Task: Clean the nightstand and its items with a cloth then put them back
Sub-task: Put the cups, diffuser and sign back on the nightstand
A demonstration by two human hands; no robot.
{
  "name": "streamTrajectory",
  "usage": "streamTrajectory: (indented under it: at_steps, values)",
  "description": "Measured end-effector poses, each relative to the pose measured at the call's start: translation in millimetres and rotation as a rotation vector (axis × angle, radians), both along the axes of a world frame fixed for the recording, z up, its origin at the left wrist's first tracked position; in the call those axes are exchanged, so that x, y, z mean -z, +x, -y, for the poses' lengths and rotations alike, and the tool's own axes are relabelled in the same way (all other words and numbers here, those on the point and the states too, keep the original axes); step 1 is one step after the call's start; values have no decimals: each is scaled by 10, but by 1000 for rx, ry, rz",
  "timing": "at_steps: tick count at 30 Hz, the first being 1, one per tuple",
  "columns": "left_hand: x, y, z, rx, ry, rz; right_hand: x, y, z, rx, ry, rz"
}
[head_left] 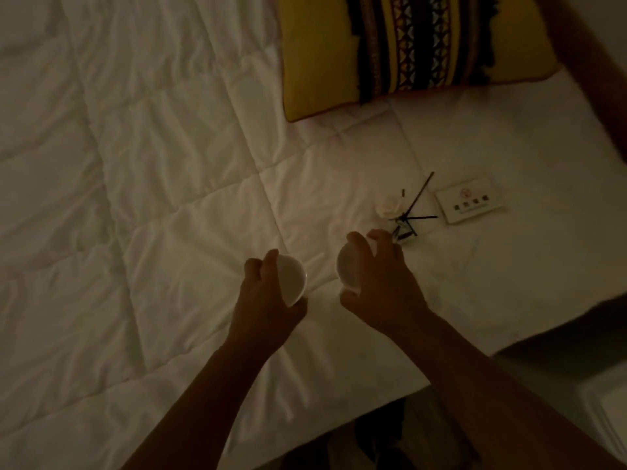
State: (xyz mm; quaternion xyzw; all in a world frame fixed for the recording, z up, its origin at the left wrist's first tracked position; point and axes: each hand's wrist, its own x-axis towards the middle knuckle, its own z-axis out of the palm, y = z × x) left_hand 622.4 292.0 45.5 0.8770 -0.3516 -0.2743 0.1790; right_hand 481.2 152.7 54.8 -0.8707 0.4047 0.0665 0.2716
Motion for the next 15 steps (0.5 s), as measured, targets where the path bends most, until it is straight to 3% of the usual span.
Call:
streamTrajectory:
  at_steps: [7,15]
  values:
    - [-428,-918,597,362,-30,-80,-228,-1356,48,407,167,111]
    - [-581,-2676,1717,832,-81,-86,-443,-3236,548,855,44,229]
